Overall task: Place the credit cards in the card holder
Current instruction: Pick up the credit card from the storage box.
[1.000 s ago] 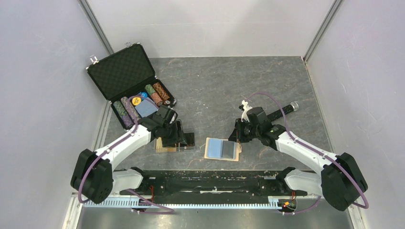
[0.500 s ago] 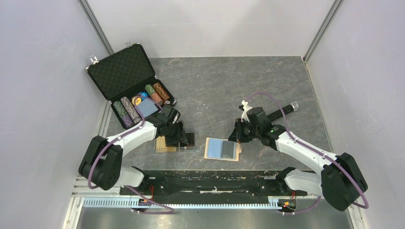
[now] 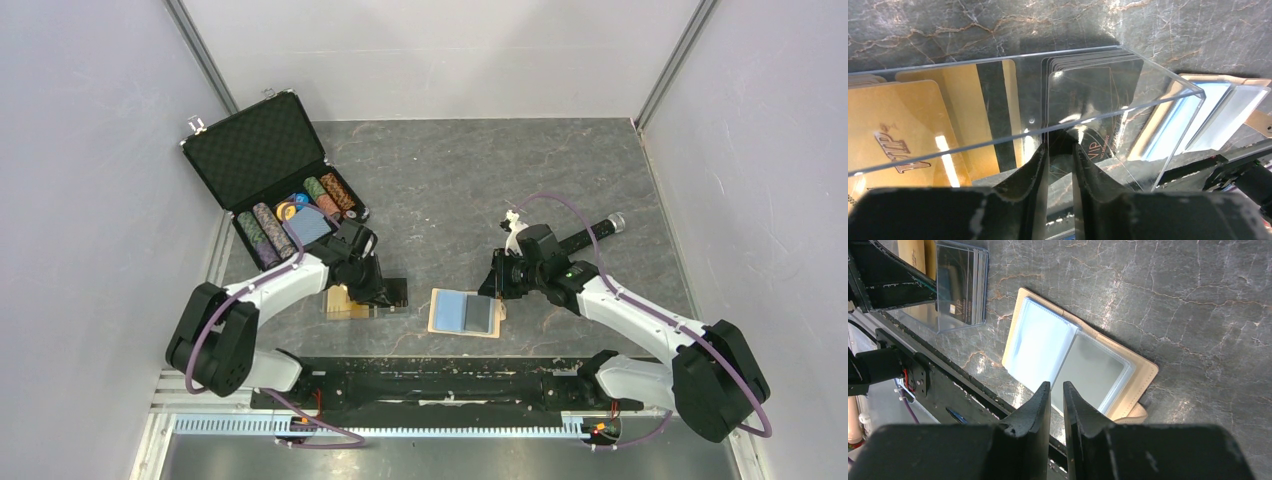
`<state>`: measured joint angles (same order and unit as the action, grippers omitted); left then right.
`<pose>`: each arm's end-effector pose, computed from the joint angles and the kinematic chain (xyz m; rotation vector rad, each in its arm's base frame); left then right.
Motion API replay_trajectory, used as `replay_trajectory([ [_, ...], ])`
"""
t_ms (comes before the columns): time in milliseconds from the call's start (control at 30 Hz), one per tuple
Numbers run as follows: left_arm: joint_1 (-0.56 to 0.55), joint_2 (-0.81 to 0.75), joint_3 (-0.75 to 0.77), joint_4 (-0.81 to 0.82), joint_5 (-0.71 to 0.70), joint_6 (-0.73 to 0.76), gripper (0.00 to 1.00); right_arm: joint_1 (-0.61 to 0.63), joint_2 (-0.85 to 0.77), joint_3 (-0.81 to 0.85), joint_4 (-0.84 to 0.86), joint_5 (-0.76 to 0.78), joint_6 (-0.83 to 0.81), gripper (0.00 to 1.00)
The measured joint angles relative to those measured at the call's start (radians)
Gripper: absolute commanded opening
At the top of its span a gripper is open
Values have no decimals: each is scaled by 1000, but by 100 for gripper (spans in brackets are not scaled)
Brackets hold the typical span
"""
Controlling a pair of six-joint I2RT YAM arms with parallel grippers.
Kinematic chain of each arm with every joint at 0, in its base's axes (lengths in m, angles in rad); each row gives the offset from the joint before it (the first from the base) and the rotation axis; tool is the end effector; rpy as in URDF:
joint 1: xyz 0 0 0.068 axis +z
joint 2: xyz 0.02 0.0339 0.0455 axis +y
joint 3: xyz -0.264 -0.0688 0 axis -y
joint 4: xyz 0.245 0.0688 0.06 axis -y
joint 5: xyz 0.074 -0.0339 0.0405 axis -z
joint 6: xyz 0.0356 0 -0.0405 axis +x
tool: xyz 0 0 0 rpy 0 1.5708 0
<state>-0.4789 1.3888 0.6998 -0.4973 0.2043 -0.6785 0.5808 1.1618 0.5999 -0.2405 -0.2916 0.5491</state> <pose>0.2099 -0.1171 0.1628 -0.2297 2.8706 -0.5536 0.1862 0.1344 0.1982 -0.1887 2.5063 0.8542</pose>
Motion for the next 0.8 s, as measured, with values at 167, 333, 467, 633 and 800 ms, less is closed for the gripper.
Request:
replay_trajectory([
  [167,0,-26,6,-16,6,2,7,0,0,0,0,0,0,18],
  [333,0,-56,21,-39,13,7,2,0,0,0,0,0,0,17],
  [467,-1,-88,27,-49,21,7,2,0,0,0,0,0,0,17],
  [633,-1,-122,28,-56,28,7,2,0,0,0,0,0,0,20],
  [800,0,-184,29,-75,27,6,2,0,0,0,0,0,4,36],
])
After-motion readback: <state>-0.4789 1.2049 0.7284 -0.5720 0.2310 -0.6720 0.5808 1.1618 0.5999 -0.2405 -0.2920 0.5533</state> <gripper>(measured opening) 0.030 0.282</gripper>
